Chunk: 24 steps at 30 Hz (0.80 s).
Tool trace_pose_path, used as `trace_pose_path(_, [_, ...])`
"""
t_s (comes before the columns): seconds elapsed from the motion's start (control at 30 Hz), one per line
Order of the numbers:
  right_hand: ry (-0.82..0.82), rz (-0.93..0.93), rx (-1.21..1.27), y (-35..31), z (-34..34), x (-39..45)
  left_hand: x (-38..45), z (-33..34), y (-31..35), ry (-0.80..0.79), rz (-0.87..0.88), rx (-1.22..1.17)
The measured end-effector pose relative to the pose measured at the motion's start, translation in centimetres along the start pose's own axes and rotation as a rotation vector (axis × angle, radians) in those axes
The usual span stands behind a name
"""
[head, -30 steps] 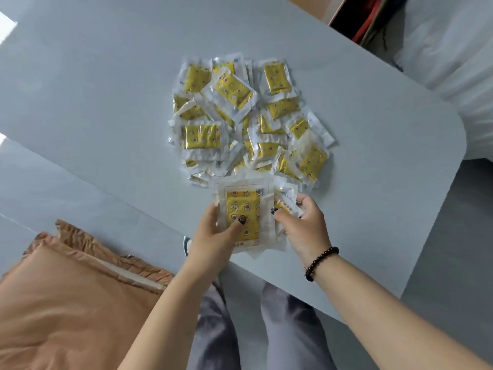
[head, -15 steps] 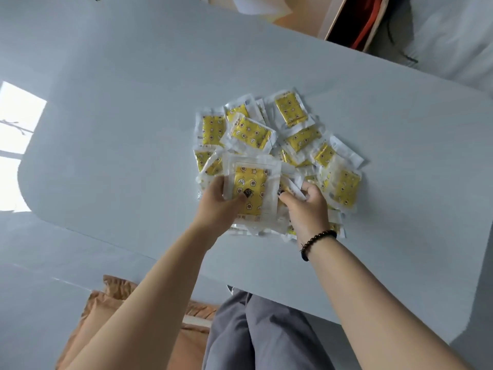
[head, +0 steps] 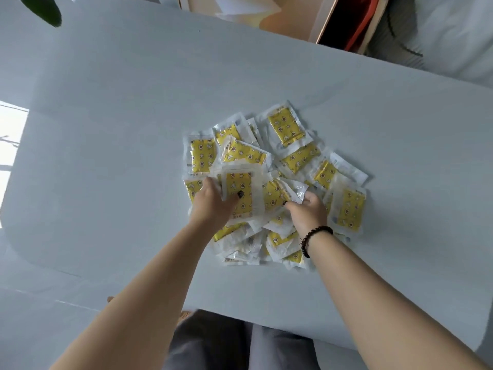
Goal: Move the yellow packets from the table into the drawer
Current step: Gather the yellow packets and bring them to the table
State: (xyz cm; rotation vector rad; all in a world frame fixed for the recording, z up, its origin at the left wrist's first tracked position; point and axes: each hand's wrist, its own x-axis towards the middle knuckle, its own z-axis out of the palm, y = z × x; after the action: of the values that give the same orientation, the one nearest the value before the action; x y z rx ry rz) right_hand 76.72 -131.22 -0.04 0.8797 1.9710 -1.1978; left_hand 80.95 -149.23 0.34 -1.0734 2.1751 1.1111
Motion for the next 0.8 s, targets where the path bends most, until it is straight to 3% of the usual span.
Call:
trace_pose_path(0.3, [0.269, -0.050, -0.074, -0.2, 1.6, -2.2, 1.1, -4.6, -1.7, -0.099, 0.187, 0.126])
trace_pose_path(0.4, [0.343, -0.159, -0.097, -0.7, 3.3, -4.4, 0.9, -7.0, -2.2, -0.161, 0.283, 0.130])
trace_pose_path(0.63, [0.318, -0.375, -0.029, 0.0, 8.9, -11.1, -1.0, -12.1, -5.9, -0.306, 0.544, 0.137])
trace_pose_path(0.8, [0.264, -0.497, -0.066, 3.0, 10.1, -14.0, -2.6, -12.1, -9.4, -0.322, 0.565, 0.108])
